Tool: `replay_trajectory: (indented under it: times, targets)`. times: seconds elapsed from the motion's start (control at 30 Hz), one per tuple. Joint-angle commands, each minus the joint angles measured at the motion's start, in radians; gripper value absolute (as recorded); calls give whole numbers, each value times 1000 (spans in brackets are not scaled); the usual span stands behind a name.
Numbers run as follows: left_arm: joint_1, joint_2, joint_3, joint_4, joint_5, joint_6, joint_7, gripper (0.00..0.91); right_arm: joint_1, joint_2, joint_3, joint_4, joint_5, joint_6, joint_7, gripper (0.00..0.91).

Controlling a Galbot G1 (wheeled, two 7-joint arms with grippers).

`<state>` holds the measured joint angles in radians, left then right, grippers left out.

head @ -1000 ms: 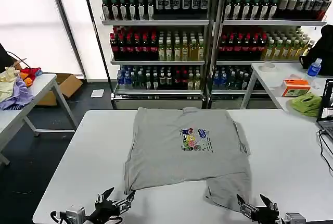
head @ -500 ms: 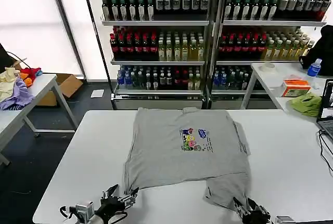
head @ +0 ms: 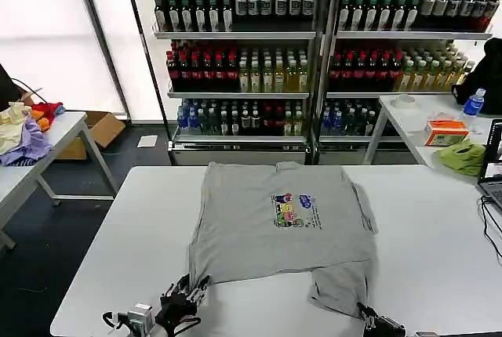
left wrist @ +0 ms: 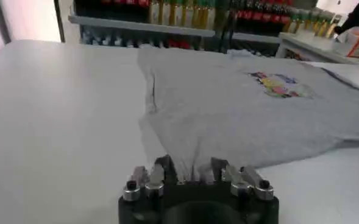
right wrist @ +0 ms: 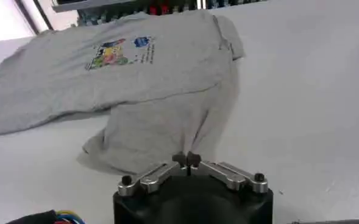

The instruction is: Fold and organize the clothes.

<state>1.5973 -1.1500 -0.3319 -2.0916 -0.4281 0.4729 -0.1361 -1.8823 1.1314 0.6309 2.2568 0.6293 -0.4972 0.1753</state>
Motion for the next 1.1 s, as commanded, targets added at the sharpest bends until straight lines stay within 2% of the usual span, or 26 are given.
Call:
replay_trajectory:
  times: [0.03,0.17,0.37,0.5,0.63,0.83,0.93,1.1]
  targets:
    - [7,-10,28,19,74,-23,-7,10,0,-1,-1,-7,31,110,-55,0]
    - [-9,-14,15,12,72,-36,-37,10,-23,-11,13,18,40,149,-94,0]
    - [18,-5,-18,-43,68,-39,-55,10,-128,-22,57,108,55,157,-103,0]
    - [71,-4,-43,-113,66,-30,-76,10,-247,-33,101,196,46,132,-102,0]
    - [171,9,-88,-201,52,-4,-85,10,-431,-28,119,251,-10,129,-108,0]
    - [370,41,-146,-307,60,16,-77,10,-592,6,116,285,-33,197,-128,0]
    - [424,50,-155,-345,65,26,-76,10,-580,15,109,284,-23,240,-137,0]
    - [412,79,-163,-365,62,59,-77,10,-428,31,127,280,-10,266,-138,0]
